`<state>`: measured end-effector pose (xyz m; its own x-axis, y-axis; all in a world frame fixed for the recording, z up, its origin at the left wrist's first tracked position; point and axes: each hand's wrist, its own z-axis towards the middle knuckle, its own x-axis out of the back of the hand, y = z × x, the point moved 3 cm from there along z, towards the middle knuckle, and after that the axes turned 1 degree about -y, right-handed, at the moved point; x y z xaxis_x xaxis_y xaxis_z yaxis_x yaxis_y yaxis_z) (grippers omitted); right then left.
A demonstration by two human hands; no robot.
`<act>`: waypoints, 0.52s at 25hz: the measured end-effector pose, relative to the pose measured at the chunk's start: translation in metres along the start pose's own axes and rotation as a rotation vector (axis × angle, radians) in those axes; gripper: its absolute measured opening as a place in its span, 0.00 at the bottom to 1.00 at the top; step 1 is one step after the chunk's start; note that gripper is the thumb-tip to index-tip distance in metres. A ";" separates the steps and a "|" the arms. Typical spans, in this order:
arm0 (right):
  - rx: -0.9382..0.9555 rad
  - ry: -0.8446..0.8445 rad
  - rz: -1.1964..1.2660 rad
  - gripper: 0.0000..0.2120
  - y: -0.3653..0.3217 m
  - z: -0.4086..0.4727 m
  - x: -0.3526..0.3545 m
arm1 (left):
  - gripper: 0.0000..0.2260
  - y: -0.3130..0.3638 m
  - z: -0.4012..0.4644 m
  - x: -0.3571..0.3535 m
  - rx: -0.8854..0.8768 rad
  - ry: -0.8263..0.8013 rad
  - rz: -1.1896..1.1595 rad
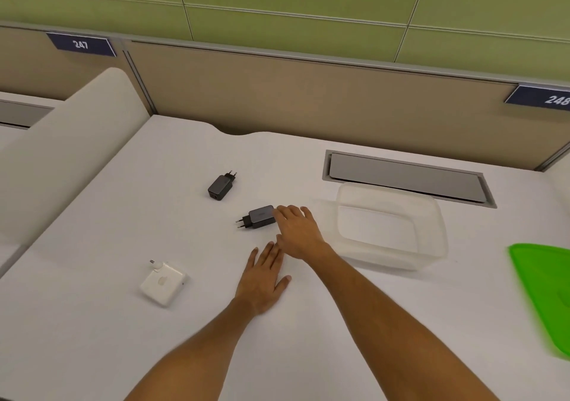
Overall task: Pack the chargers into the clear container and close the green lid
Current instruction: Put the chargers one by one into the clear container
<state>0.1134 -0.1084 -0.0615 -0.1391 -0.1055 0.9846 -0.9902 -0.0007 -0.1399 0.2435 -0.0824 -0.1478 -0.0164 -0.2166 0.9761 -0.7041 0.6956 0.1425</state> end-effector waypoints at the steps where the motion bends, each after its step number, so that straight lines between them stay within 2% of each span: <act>1: 0.005 -0.014 0.000 0.29 -0.003 0.005 -0.003 | 0.31 0.000 0.000 0.000 -0.001 0.014 -0.011; 13: -0.027 -0.165 0.042 0.32 -0.016 0.059 -0.025 | 0.31 -0.005 0.003 -0.006 0.005 0.060 -0.074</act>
<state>0.1341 -0.1644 -0.0899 -0.1780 -0.2666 0.9472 -0.9839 0.0334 -0.1755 0.2449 -0.0864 -0.1544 0.0781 -0.2254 0.9711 -0.7054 0.6759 0.2136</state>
